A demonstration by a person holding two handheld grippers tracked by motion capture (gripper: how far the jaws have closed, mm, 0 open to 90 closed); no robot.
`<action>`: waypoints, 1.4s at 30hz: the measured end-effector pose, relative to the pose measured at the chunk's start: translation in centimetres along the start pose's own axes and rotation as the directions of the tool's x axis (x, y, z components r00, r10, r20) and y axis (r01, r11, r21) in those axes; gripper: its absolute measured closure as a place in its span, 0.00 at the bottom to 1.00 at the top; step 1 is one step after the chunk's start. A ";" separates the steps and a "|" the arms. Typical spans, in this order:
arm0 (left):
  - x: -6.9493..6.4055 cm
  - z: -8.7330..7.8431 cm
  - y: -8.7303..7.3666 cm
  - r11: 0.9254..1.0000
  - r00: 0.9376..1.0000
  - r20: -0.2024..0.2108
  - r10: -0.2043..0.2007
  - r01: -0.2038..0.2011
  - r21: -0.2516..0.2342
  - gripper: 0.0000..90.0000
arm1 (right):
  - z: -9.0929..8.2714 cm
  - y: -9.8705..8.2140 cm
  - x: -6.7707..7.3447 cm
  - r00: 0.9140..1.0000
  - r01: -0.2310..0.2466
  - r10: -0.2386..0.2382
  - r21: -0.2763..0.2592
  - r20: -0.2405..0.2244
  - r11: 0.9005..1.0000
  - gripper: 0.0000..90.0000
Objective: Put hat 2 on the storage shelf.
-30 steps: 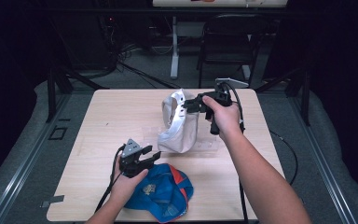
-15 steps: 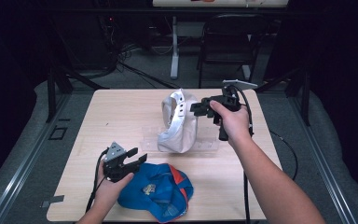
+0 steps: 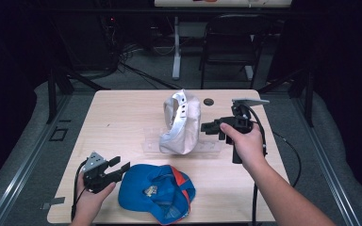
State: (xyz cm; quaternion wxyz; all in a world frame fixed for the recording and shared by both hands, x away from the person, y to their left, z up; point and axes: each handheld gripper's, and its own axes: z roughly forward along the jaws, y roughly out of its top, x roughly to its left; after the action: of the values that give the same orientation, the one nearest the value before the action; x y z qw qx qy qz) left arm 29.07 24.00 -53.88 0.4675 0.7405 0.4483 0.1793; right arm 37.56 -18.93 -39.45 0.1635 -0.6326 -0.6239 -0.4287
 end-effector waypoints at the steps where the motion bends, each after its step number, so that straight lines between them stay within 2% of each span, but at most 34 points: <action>1: 0.1 -0.1 -0.1 1.000 1.000 -0.007 0.015 -0.015 0.008 0.53 | 0.0 -0.4 -0.3 1.000 0.006 -0.006 0.005 0.007 1.000 0.74; 4: 0.4 -0.2 -0.1 0.999 0.999 -0.007 0.040 -0.039 0.014 0.52 | 0.2 -1.6 -1.1 1.000 0.020 -0.020 0.013 0.007 1.000 0.73; 9: 0.7 0.0 -0.4 1.000 1.000 0.000 0.011 -0.011 0.019 0.49 | 0.8 -3.8 -2.3 0.997 0.054 -0.056 0.041 0.048 0.998 0.73; 15: 1.0 0.0 -0.6 1.000 1.000 -0.019 -0.003 0.003 0.020 0.49 | 1.5 -5.8 -3.7 0.995 0.078 -0.081 0.054 0.061 0.995 0.73; 20: 1.1 0.0 -0.6 0.999 1.000 -0.014 -0.020 0.020 0.030 0.50 | 2.3 -7.2 -4.8 0.993 0.091 -0.095 0.072 0.064 0.993 0.73; 28: 0.7 0.2 -0.7 0.999 1.000 -0.008 -0.005 0.005 0.042 0.50 | 4.0 -9.5 -6.8 0.994 0.100 -0.105 0.101 0.042 0.990 0.73; 29: 0.6 0.3 -0.7 0.999 1.000 -0.007 -0.004 0.005 0.041 0.50 | 4.2 -9.8 -7.1 0.989 0.115 -0.124 0.118 0.074 0.986 0.73; 30: 0.6 0.3 -0.7 0.999 1.000 -0.005 0.000 0.000 0.039 0.50 | 4.4 -10.0 -7.2 0.988 0.121 -0.132 0.125 0.083 0.985 0.74; 31: 0.6 0.3 -0.7 0.999 1.000 -0.005 0.000 0.001 0.040 0.50 | 4.9 -10.4 -7.5 0.990 0.114 -0.122 0.118 0.065 0.986 0.74; 32: 0.5 0.3 -0.7 0.999 1.000 -0.004 0.001 -0.001 0.043 0.50 | 5.1 -10.6 -7.5 0.991 0.102 -0.110 0.108 0.074 0.989 0.74; 33: 0.5 0.3 -0.8 0.999 1.000 -0.004 0.004 -0.004 0.044 0.50 | 5.4 -10.9 -7.9 0.992 0.109 -0.115 0.122 0.046 0.987 0.74; 34: 0.5 0.4 -0.8 0.999 1.000 -0.004 0.004 -0.003 0.044 0.50 | 5.5 -11.1 -7.9 0.990 0.116 -0.127 0.145 0.064 0.983 0.73; 36: 0.4 0.4 -0.8 0.999 1.000 -0.002 0.001 -0.001 0.047 0.50 | 5.9 -11.7 -8.0 0.991 0.113 -0.122 0.146 0.055 0.983 0.73; 41: 0.3 0.7 -1.0 0.998 1.000 0.005 0.011 -0.011 0.056 0.50 | 7.2 -13.2 -8.2 0.991 0.122 -0.132 0.211 0.035 0.970 0.72; 42: 0.3 0.7 -1.0 0.997 1.000 0.005 0.016 -0.017 0.072 0.50 | 7.4 -13.4 -8.2 0.992 0.118 -0.126 0.212 0.027 0.970 0.72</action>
State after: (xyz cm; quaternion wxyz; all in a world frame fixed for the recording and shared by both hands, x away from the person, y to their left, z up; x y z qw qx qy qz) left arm 29.24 24.08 -55.08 0.4402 0.7608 0.4473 0.1652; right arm 28.82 -16.52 -54.27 0.1900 -0.5809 -0.7065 -0.3568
